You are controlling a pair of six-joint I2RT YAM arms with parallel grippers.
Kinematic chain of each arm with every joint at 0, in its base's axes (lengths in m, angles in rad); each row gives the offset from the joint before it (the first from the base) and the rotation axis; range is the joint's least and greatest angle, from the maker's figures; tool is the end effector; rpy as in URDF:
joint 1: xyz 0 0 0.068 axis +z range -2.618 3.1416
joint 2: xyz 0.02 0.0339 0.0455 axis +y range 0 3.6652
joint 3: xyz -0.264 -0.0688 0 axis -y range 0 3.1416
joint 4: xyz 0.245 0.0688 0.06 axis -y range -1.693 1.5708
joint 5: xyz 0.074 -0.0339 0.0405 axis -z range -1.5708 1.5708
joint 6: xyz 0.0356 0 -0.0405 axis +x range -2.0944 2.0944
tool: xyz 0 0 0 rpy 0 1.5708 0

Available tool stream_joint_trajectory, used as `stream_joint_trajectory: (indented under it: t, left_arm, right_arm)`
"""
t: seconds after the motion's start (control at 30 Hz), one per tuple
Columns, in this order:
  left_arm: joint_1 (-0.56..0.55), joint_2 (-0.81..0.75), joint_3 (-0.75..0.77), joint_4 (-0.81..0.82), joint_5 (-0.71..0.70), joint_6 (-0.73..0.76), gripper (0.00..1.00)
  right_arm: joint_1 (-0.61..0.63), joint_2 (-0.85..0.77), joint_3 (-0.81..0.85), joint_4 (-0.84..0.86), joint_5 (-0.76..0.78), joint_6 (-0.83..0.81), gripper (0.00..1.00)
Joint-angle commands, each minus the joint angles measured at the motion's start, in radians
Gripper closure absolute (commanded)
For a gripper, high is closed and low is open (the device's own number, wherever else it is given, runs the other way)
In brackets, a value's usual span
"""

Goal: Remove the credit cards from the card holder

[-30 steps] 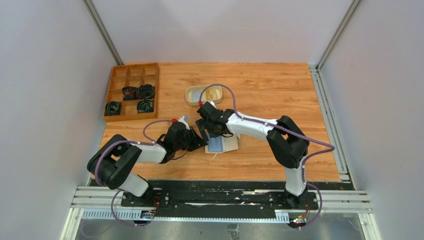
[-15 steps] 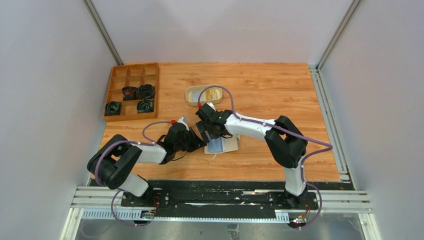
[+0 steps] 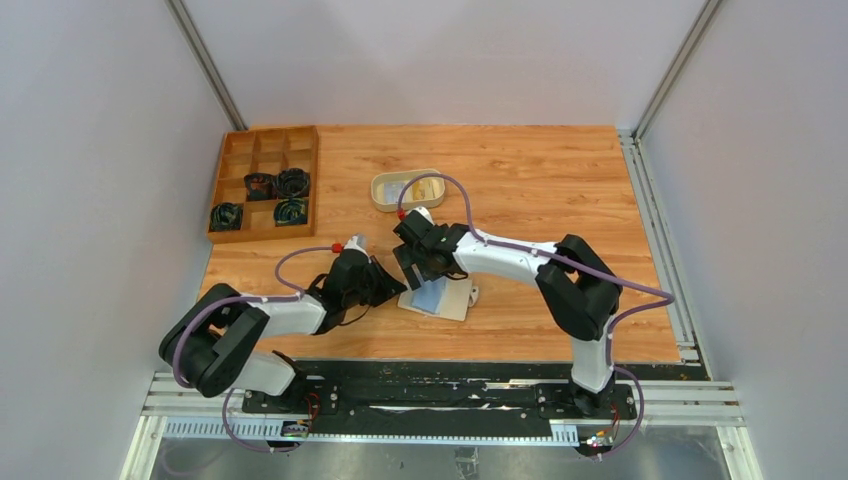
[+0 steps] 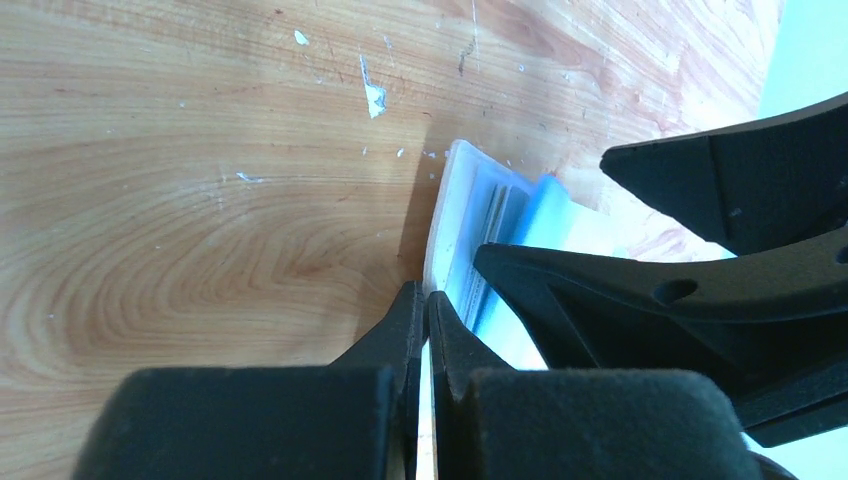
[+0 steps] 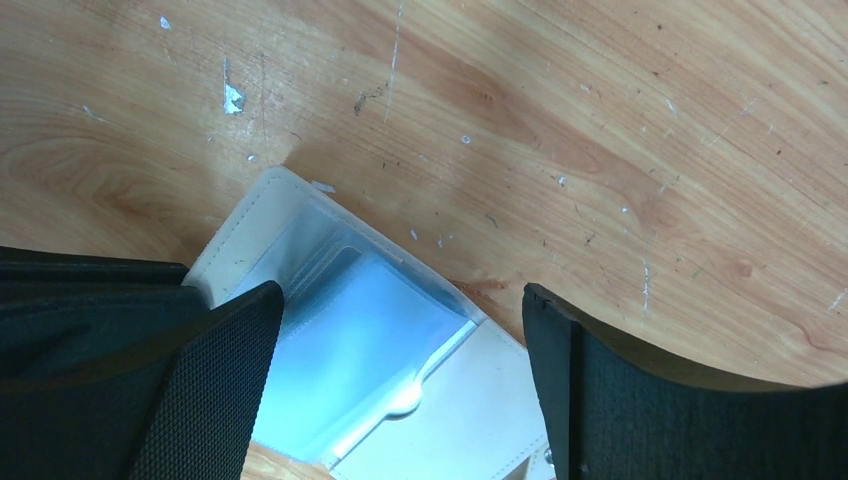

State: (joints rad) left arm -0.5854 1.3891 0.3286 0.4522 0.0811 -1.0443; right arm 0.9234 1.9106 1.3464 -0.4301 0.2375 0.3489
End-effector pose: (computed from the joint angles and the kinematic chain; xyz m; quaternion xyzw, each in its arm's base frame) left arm 0.1936 -0.1318 0.1261 -0.1832 0.8667 -0.3612 0.2911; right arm 0.2517 0.3190 0.1910 -0.2374 0.9225 0.0763 0.2945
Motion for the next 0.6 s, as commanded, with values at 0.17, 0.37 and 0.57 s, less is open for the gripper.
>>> stream_joint_trajectory:
  t: [0.17,0.37,0.57]
  left_arm:
    - [0.004,-0.045,-0.036,-0.053,-0.143,-0.025,1.00]
    - [0.005,-0.054,-0.032,-0.061,-0.159,-0.032,1.00]
    - [0.005,-0.105,-0.030,-0.118,-0.213,-0.035,1.00]
  right_arm:
    - [0.005,-0.067,-0.052,-0.101,0.058,-0.034,0.08]
    - [0.005,-0.111,-0.085,-0.102,0.059,-0.042,0.08]
    - [0.005,-0.152,-0.134,-0.111,0.075,-0.051,0.08]
